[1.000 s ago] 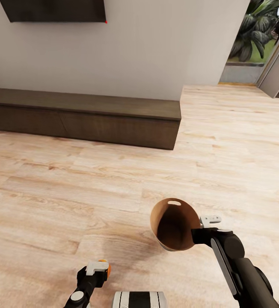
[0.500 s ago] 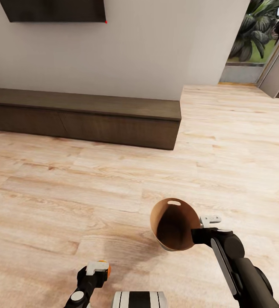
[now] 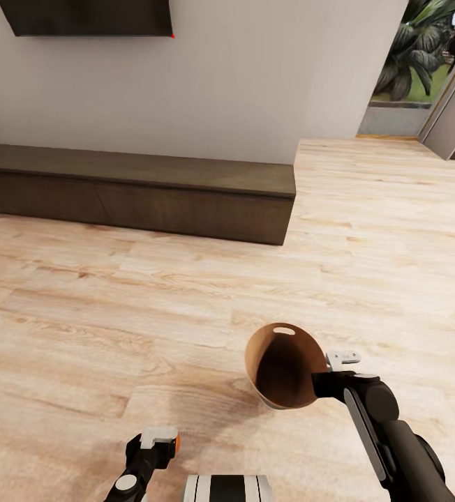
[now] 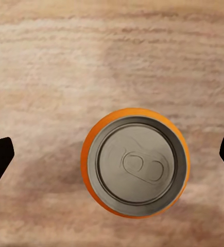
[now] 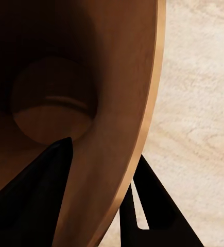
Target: Put the three can of soda from the living room inside the tash can in the kitchen.
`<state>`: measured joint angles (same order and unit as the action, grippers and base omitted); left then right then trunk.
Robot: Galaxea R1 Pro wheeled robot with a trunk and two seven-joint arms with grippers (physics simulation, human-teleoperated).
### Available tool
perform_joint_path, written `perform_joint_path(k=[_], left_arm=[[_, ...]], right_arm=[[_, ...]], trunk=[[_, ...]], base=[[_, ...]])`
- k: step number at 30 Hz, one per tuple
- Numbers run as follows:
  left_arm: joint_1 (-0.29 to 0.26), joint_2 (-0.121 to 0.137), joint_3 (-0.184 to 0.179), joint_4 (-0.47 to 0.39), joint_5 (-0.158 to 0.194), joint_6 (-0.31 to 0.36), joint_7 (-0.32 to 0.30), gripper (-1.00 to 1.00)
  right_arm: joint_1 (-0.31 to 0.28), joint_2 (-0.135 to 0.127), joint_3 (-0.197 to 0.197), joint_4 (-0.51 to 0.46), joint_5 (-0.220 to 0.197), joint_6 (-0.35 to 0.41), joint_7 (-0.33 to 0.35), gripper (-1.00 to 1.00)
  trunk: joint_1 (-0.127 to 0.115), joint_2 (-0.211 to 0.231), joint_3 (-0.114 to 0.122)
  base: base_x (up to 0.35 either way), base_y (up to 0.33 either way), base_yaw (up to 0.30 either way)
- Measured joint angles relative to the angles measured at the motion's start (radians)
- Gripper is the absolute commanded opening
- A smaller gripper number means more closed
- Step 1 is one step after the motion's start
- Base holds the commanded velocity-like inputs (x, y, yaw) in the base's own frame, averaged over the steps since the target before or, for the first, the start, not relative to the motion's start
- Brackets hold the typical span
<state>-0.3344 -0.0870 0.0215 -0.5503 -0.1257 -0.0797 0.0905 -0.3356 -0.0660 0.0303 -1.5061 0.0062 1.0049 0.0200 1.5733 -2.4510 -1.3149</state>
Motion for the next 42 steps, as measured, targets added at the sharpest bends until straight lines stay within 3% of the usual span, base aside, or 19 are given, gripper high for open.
perform_joint_path(k=[19, 22, 28, 33, 42], left_arm=[[0.0, 0.0, 0.0, 0.0, 0.0, 0.0, 0.0, 1.0], [0.0, 0.0, 0.0, 0.0, 0.0, 0.0, 0.0, 1.0], [0.0, 0.0, 0.0, 0.0, 0.0, 0.0, 0.0, 1.0], [0.0, 0.0, 0.0, 0.0, 0.0, 0.0, 0.0, 1.0], [0.0, 0.0, 0.0, 0.0, 0.0, 0.0, 0.0, 1.0]], right_arm=[[0.0, 0.0, 0.0, 0.0, -0.001, 0.0, 0.0, -1.0], [0.0, 0.0, 0.0, 0.0, 0.001, 0.0, 0.0, -1.0], [0.0, 0.0, 0.0, 0.0, -0.001, 0.0, 0.0, -1.0], [0.0, 0.0, 0.0, 0.0, 0.001, 0.0, 0.0, -1.0], [0.0, 0.0, 0.0, 0.0, 0.001, 0.0, 0.0, -1.0]], trunk=[[0.027, -0.049, -0.022], [0.028, -0.05, -0.033], [0.028, -0.05, -0.034], [0.031, -0.051, -0.053], [0.03, -0.051, -0.053]], base=[[0.0, 0.0, 0.0], [0.0, 0.0, 0.0], [0.0, 0.0, 0.0], [0.0, 0.0, 0.0], [0.0, 0.0, 0.0]])
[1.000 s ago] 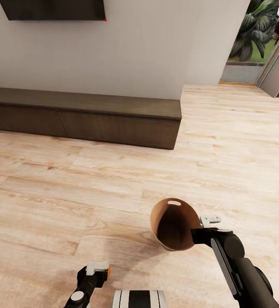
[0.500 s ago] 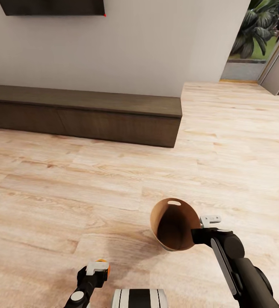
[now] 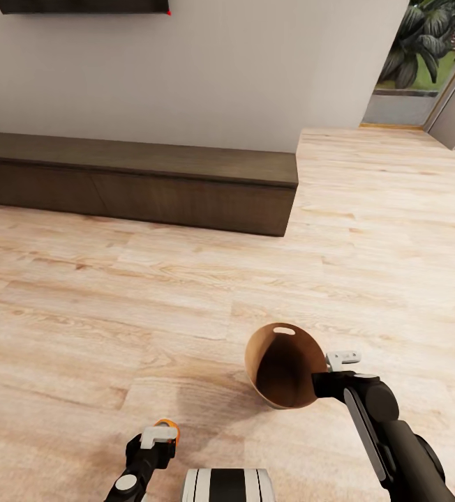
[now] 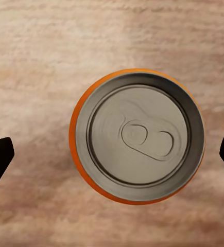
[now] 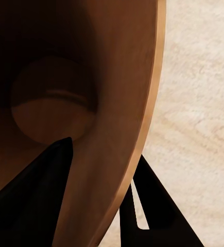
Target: Put the three can of soda from the living room inside the tash can in the kitchen.
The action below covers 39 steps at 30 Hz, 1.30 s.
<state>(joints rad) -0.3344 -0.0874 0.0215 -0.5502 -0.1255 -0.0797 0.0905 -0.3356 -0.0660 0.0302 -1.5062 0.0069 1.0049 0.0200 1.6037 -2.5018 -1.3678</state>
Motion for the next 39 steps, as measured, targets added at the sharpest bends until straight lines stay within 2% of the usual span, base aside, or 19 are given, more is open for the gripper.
perform_joint_path(k=[39], left_arm=[[0.0, 0.001, 0.0, 0.001, 0.0, 0.0, 0.0, 1.0]], right_arm=[[-0.011, 0.0, 0.0, -0.033, 0.0, 0.0, 0.0, -1.0]], trunk=[[0.0, 0.0, 0.0]], base=[[0.023, 0.0, 0.0]])
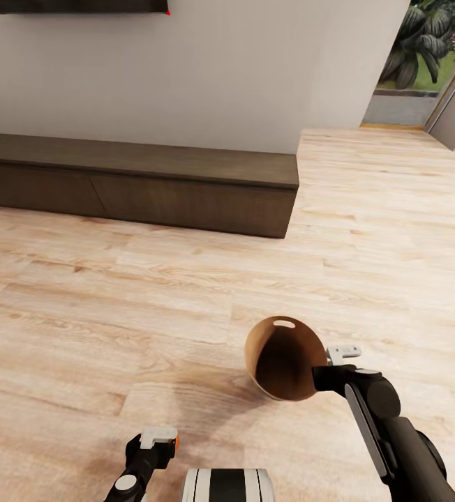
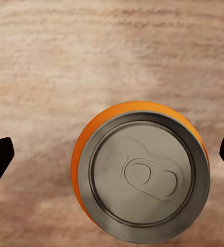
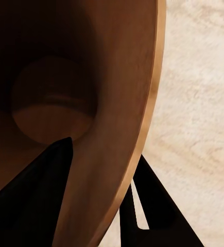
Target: Put the three can of soda from the living room inside the tash can in the kitchen.
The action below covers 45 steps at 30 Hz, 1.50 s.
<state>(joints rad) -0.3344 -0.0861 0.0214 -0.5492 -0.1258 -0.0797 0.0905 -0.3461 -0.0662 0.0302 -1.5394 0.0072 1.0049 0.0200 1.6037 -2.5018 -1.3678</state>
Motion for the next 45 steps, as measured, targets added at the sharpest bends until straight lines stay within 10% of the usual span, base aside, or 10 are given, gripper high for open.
perform_joint_path(k=[45], left_arm=[[0.0, -0.001, 0.0, 0.0, 0.0, 0.0, -0.001, 1.0]], right_arm=[[-0.025, 0.0, 0.0, 0.0, 0.001, 0.0, 0.0, -1.0]], trunk=[[0.001, -0.001, -0.012]], base=[[0.0, 0.0, 0.0]])
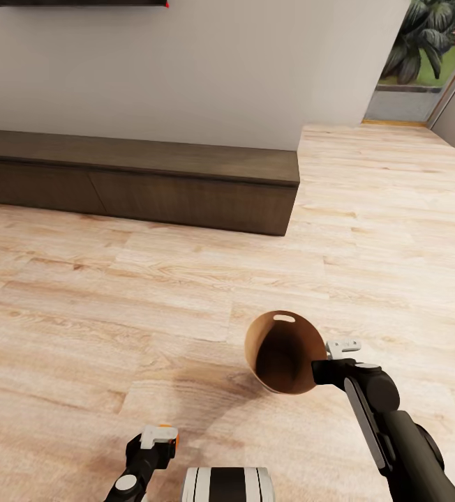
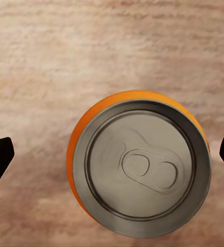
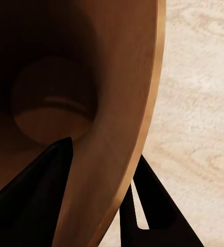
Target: Put the three can of soda from the living room inside the tash can in the kitchen.
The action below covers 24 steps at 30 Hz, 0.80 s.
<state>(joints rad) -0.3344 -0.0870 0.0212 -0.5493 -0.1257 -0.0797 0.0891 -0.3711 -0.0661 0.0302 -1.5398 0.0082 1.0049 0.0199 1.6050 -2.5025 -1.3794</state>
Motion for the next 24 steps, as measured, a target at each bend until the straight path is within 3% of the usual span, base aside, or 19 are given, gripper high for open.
perform_joint_path(k=[24], left_arm=[[0.0, 0.0, -0.001, 0.0, 0.0, 0.0, 0.0, 1.0]], right_arm=[[0.0, 0.0, 0.0, 0.0, -0.001, 0.0, 0.0, -1.0]], trunk=[[0.0, 0.0, 0.0]], base=[[0.0, 0.0, 0.0]])
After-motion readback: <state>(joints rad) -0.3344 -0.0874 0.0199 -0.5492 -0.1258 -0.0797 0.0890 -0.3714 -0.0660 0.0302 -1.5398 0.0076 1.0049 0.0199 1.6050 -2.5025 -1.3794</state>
